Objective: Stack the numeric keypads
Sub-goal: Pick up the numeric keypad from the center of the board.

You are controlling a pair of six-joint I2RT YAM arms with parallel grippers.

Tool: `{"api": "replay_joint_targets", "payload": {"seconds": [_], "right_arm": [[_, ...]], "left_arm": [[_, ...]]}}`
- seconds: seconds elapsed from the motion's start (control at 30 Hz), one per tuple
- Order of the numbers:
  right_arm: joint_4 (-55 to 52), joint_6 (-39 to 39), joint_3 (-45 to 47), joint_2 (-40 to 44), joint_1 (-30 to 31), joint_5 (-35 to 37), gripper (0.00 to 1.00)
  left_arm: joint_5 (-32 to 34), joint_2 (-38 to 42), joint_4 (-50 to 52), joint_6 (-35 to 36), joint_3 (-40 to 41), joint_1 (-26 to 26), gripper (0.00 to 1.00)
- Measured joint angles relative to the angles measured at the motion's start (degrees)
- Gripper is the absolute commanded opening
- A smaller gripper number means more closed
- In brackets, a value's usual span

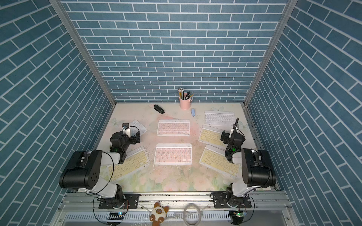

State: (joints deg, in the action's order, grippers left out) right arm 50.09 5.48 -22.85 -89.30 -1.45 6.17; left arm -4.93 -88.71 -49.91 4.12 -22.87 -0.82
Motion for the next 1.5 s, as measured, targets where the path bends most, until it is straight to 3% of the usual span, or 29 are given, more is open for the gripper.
{"api": "replay_joint_targets", "payload": {"seconds": [0.9, 1.5], "right_arm": [[0.0, 0.0, 0.0, 0.0, 0.0, 0.0, 0.99], [-1.2, 0.0, 0.0, 1.1, 0.0, 0.1, 0.99]], "left_arm": [[-3.1, 0.0, -0.5, -0.3, 0.9, -1.1, 1.00], [-0.8, 2.0, -0.5, -1.4, 1.8, -1.1, 1.00]]}}
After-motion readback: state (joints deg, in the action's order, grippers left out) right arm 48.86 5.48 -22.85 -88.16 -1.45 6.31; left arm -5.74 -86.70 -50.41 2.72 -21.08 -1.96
